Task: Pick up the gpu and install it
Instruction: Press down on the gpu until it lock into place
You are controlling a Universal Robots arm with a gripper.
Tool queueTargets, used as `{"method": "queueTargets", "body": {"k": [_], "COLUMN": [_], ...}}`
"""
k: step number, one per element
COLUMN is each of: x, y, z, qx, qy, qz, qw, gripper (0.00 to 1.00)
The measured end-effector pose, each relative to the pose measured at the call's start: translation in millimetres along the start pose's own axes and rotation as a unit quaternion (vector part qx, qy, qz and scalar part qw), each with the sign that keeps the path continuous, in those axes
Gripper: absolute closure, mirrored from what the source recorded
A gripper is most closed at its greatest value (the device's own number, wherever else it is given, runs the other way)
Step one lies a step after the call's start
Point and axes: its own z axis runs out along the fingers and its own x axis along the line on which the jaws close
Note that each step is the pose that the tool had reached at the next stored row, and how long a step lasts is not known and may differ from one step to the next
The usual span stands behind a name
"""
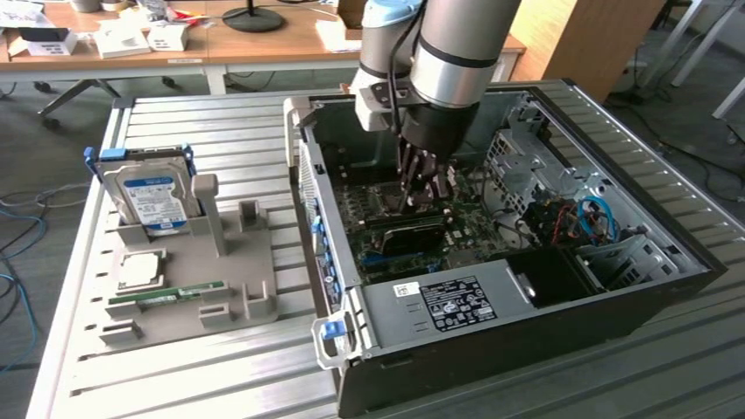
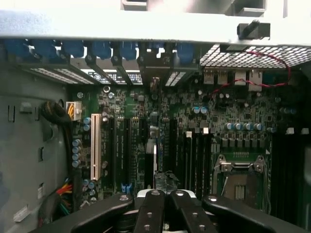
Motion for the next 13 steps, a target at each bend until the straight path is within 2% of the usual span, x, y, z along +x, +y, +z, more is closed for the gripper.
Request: {"method": "queueTargets", "body": {"k": [6, 13], "x": [1.0, 2.8], "y": [0.6, 1.5], "z": [-0.2, 1.0], "qx": [0.001, 0.0058], "qy": [0.0002, -0.0001], "qz": [0.0, -0.002], "qw": [1.0, 1.0], "gripper": [0.89, 0.89]}}
